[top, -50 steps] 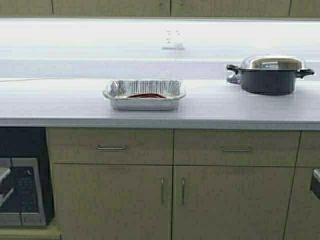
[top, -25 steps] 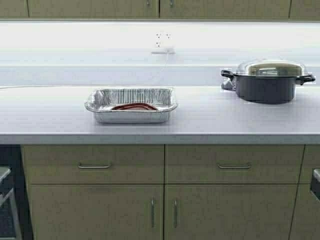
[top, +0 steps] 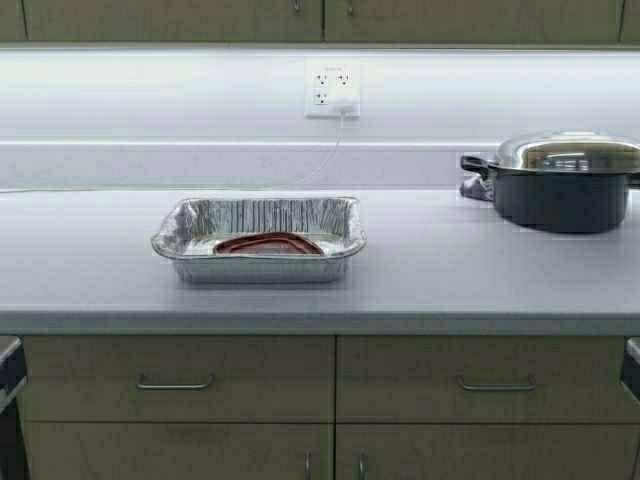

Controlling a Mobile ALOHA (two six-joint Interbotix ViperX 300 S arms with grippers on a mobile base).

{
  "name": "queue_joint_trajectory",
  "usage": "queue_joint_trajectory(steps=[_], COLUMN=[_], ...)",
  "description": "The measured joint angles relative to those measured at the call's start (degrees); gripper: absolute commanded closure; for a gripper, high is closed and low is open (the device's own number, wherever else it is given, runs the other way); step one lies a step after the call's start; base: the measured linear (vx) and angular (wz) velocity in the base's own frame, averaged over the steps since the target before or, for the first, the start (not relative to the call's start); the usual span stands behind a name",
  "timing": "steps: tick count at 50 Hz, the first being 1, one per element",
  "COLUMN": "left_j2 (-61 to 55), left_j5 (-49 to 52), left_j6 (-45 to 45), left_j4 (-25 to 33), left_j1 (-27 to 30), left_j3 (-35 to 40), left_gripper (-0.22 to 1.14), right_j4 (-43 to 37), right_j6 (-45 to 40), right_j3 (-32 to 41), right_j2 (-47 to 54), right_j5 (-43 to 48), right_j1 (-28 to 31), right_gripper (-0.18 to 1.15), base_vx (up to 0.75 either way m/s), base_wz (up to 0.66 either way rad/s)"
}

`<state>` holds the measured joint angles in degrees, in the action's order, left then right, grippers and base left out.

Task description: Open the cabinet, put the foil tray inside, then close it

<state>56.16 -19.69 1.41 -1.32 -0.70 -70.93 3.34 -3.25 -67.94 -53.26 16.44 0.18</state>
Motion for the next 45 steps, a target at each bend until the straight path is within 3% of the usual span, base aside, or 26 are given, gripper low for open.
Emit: queue_joint_trajectory(steps=[17,21,25,33,35,40,45], left_j2=[1.76,2.64,3.34,5.19,5.63,6.15,4.13], left_j5=[0.00,0.00,0.53,5.71,6.86,7.56,4.57], left_j6=[0.00,0.35,0.53,0.97,1.32,2.99,2.90], left_j4=[0.00,0.00,0.00,-0.35,-0.44,0.18,0.18], left_j1=[0.00,0.00,0.00,-5.01,-7.21,-15.64,-24.35], left_j3=[-0.62,-0.97,-1.41,-1.67,-1.67,-1.85,-2.90], left_gripper=[0.89,0.83,0.62,-0.17,-0.20,-0.07,-0.10], right_j4=[0.00,0.00,0.00,4.57,5.89,5.63,3.34], right_j6=[0.00,0.00,-0.09,0.35,0.53,-0.09,-0.18], right_j3=[-0.18,-0.18,-0.18,-0.18,-0.09,-0.18,0.88], right_j2=[-1.49,-1.67,-1.76,-1.76,-1.58,0.26,5.19], right_j5=[-3.08,-3.08,-2.81,1.05,2.11,4.48,5.98], right_j1=[0.00,0.62,2.72,13.71,16.79,23.82,28.48], right_gripper=[0.90,0.86,0.66,-0.11,-0.16,-0.03,-0.07], base_vx=[0.27,0.21,0.18,0.14,0.09,0.07,0.04], base_wz=[0.06,-0.04,-0.05,-0.05,-0.01,0.01,0.00])
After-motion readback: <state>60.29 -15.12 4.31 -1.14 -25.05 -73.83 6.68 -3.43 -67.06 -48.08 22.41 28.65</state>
